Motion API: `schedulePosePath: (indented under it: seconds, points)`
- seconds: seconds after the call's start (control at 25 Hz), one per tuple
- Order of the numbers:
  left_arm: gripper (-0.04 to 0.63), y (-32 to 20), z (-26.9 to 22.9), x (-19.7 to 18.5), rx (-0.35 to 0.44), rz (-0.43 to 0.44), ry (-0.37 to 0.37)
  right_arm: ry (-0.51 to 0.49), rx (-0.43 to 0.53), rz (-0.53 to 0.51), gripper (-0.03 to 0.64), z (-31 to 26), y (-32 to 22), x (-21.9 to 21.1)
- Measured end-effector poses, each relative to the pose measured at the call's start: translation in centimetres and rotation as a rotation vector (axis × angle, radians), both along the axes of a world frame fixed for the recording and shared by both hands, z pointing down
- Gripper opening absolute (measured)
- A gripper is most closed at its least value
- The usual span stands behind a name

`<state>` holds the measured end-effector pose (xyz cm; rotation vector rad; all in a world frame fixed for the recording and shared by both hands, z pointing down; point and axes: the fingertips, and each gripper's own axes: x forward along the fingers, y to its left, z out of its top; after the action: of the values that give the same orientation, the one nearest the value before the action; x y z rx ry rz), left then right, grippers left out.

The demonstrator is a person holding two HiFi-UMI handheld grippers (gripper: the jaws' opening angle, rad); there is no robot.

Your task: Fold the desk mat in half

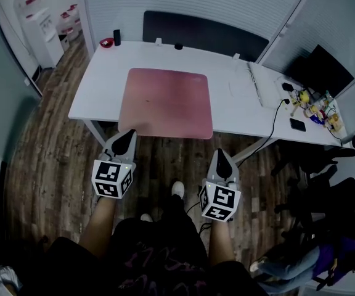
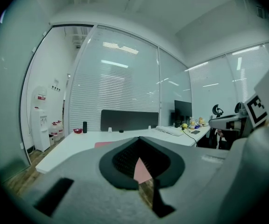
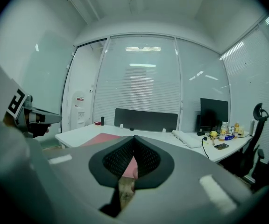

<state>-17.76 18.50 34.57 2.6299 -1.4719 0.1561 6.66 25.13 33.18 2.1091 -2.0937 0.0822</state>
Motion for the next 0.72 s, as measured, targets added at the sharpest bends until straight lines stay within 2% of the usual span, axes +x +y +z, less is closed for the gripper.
schedulePosePath:
  seconds: [0.28, 0.48, 0.72]
  points:
    - [0.002, -4.7, 0.7, 2.0, -0.017, -0.016, -0.008, 0.003, -0.012, -0.011, 0.005, 0.6, -5.1, 2.5]
    - [0.002, -8.7, 1.6, 3.7, -0.044, -0.05, -0.022, -0.063, -0.021, -0.041, 0.005, 1.4, -9.7, 4.6]
    - [0.002, -13.4, 2.3, 5.7, -0.064, -0.077, -0.024, -0.092, -0.057, -0.077, 0.005, 3.1, -15.5, 6.8]
